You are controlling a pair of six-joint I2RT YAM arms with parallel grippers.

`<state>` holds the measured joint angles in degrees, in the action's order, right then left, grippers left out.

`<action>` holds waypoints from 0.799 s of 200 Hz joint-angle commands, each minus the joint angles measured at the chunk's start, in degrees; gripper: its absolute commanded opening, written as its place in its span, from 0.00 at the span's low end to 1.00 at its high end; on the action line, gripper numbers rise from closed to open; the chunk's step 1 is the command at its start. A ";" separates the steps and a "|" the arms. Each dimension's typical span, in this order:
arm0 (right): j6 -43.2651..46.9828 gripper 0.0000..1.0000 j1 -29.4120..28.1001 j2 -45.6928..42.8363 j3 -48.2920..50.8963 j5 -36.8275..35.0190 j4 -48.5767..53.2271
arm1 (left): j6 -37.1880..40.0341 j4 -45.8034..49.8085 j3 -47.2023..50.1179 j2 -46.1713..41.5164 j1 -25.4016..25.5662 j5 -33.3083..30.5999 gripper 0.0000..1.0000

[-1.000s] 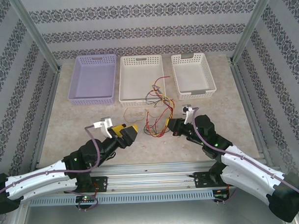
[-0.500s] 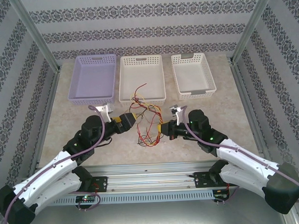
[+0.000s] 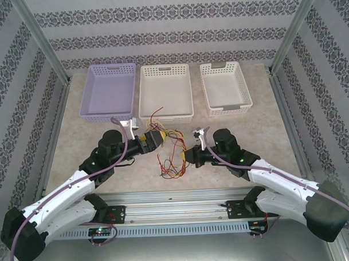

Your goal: Untangle the cables

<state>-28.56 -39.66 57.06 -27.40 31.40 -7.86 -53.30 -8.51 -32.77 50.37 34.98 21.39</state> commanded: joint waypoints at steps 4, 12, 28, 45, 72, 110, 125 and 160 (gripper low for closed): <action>2.25 0.00 -0.75 -0.19 -1.78 1.72 -1.18 | 2.40 2.29 -3.52 1.74 -2.29 -0.70 1.00; 2.62 0.00 -0.93 -0.27 -1.99 1.67 -0.76 | 2.50 2.95 -3.93 2.53 -2.90 -0.82 1.00; 3.15 0.00 -1.03 -0.34 -2.37 1.63 0.14 | 2.74 3.12 -4.49 4.45 -3.82 -0.38 0.96; 3.36 0.00 -1.14 -0.26 -2.62 1.77 0.48 | 3.19 3.68 -5.46 6.15 -4.03 -0.40 0.92; 4.12 0.00 -1.70 0.98 -3.36 1.87 1.20 | 2.83 2.49 -6.66 8.41 -4.04 0.03 0.85; 4.45 0.00 -2.30 2.21 -3.63 0.34 1.65 | 3.43 2.76 -7.31 8.92 -4.11 0.54 0.59; 4.82 0.00 -2.44 2.66 -3.65 0.10 2.10 | 3.78 3.11 -7.22 8.37 -4.22 0.29 0.46; 5.34 0.00 -2.57 3.58 -4.06 -2.08 3.60 | 4.79 4.23 -7.64 7.86 -4.87 0.65 0.07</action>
<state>-25.04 -41.54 60.38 -29.26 30.98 -4.60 -50.11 -5.52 -38.79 59.72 31.18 21.08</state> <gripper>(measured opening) 0.063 0.164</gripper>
